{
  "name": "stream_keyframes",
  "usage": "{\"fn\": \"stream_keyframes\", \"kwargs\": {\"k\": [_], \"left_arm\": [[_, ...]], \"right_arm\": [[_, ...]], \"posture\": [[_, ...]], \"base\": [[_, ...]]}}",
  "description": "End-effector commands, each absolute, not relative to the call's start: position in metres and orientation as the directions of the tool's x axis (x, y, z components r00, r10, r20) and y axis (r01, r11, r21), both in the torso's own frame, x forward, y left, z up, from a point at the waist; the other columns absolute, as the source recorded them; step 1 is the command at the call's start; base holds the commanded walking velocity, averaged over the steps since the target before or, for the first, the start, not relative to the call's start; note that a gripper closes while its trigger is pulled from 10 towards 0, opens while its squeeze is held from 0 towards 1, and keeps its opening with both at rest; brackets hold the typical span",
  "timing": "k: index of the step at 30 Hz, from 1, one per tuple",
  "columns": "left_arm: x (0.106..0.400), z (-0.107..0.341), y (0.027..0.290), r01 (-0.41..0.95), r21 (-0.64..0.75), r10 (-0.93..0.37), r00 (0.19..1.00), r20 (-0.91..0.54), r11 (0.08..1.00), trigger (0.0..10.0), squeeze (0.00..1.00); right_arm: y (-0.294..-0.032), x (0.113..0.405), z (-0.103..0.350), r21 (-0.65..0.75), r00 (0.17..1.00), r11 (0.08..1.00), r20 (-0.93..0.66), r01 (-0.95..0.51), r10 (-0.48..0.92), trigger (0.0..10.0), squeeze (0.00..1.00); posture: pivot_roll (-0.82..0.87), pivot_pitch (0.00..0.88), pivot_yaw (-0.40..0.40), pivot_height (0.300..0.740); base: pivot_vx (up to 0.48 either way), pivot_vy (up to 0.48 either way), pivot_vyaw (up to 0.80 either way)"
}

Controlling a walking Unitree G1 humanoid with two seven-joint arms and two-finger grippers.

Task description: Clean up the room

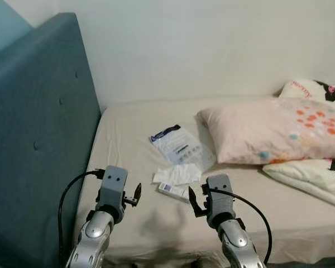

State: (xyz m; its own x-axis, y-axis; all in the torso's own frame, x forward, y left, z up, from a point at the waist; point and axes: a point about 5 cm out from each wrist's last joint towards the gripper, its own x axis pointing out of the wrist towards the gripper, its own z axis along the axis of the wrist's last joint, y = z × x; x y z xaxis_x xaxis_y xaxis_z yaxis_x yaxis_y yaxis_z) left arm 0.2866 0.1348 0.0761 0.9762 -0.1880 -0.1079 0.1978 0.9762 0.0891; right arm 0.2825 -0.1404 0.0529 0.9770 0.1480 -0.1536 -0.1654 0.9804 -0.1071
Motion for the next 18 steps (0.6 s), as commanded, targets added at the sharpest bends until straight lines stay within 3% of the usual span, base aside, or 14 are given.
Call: {"fn": "stream_keyframes", "kwargs": {"k": [1, 18], "left_arm": [[0.2851, 0.0731, 0.1355, 0.213, 0.111, -0.198, 0.972, -0.13, 0.971, 10.0, 0.0], [0.2856, 0.0736, 0.1375, 0.244, 0.124, -0.226, 0.964, -0.143, 0.962, 10.0, 0.0]], "right_arm": [[-0.139, 0.2812, 0.0521, -0.098, 0.977, 0.981, -0.152, -0.165, 0.149, 10.0, 0.0], [-0.1375, 0.2798, 0.0508, -0.075, 0.977, 0.985, -0.157, -0.156, 0.143, 10.0, 0.0]], "posture": [[0.0, 0.097, 0.009, 0.628], [0.01, 0.101, 0.015, 0.618]], "base": [[0.0, 0.0, 0.0], [0.0, 0.0, 0.0]]}}
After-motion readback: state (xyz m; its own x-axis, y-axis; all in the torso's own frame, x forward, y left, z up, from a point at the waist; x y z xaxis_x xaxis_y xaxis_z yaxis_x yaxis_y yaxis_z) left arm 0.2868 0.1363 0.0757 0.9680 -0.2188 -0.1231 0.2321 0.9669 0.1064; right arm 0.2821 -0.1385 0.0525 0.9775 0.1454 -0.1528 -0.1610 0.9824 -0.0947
